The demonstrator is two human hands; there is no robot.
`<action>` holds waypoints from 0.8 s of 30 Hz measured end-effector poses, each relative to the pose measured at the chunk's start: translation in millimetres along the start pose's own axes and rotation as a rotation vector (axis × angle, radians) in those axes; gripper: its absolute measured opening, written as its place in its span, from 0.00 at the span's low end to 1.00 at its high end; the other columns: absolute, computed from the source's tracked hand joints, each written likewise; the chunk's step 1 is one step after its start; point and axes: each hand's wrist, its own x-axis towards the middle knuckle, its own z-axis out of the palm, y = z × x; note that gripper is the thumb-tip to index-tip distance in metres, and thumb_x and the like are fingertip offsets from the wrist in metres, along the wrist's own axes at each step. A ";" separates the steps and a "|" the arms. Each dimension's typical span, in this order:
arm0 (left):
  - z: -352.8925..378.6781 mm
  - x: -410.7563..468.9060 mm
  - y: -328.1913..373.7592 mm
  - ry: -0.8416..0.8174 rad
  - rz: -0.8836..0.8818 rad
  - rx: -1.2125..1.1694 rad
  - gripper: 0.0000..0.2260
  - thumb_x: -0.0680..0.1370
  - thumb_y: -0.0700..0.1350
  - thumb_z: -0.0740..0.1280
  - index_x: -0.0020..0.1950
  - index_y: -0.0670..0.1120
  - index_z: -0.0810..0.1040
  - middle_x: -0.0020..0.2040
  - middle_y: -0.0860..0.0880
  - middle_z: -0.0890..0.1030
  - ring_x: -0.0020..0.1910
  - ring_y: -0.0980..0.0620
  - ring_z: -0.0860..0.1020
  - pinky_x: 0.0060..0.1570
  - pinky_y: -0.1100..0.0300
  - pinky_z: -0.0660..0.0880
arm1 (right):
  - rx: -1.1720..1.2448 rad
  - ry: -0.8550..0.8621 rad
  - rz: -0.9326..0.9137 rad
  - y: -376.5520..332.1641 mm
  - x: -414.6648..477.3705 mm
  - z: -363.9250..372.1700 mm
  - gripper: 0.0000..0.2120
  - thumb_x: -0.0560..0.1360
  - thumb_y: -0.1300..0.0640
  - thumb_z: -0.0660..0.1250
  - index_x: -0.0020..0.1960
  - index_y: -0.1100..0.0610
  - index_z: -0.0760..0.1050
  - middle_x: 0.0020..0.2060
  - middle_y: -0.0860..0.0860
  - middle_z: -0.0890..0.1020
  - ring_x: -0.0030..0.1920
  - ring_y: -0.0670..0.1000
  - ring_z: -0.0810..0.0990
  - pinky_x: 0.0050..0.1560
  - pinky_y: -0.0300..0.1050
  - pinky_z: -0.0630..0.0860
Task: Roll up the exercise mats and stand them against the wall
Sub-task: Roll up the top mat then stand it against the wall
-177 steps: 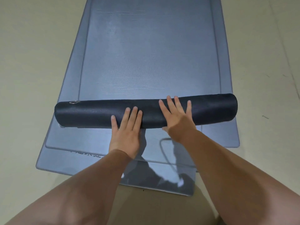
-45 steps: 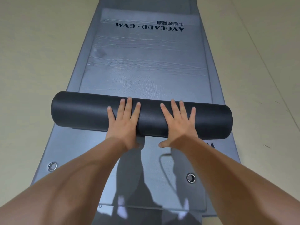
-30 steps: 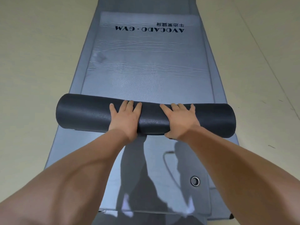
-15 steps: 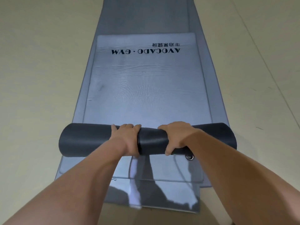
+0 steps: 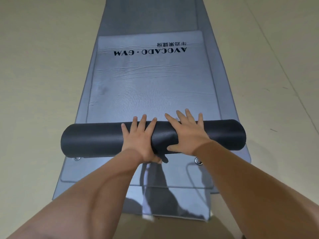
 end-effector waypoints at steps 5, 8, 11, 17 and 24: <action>-33.1 42.4 -8.1 -0.065 -0.035 -0.184 0.67 0.51 0.83 0.65 0.82 0.63 0.38 0.84 0.51 0.39 0.82 0.44 0.38 0.77 0.33 0.39 | -0.143 0.435 -0.023 3.3 -22.7 33.9 0.47 0.72 0.29 0.66 0.85 0.44 0.52 0.84 0.60 0.52 0.83 0.66 0.47 0.77 0.76 0.41; -44.2 57.1 -16.4 -0.052 -0.045 -0.409 0.59 0.56 0.83 0.59 0.82 0.63 0.43 0.84 0.51 0.42 0.82 0.46 0.39 0.77 0.34 0.38 | -0.228 0.353 0.022 6.3 -25.2 49.8 0.53 0.71 0.25 0.64 0.85 0.45 0.46 0.84 0.60 0.46 0.83 0.67 0.43 0.76 0.78 0.43; -40.5 57.4 -13.6 0.080 -0.019 -0.342 0.50 0.67 0.81 0.52 0.84 0.59 0.46 0.84 0.50 0.43 0.83 0.46 0.40 0.76 0.33 0.37 | -0.263 0.175 0.100 7.5 -16.1 49.7 0.68 0.62 0.17 0.64 0.79 0.44 0.22 0.80 0.59 0.28 0.79 0.68 0.27 0.73 0.79 0.32; 5.9 28.5 5.8 0.384 0.026 -0.128 0.43 0.77 0.73 0.46 0.84 0.49 0.46 0.84 0.47 0.42 0.82 0.43 0.38 0.74 0.28 0.42 | -0.173 0.075 0.077 29.0 40.3 2.9 0.74 0.54 0.18 0.70 0.81 0.42 0.26 0.82 0.54 0.29 0.80 0.64 0.27 0.75 0.76 0.32; -12.7 70.5 -18.0 0.103 0.034 0.059 0.70 0.58 0.79 0.70 0.79 0.50 0.27 0.80 0.48 0.28 0.79 0.45 0.28 0.71 0.25 0.38 | -0.197 0.132 0.047 35.0 67.8 -9.9 0.72 0.56 0.18 0.70 0.82 0.41 0.29 0.83 0.55 0.32 0.81 0.63 0.29 0.76 0.75 0.32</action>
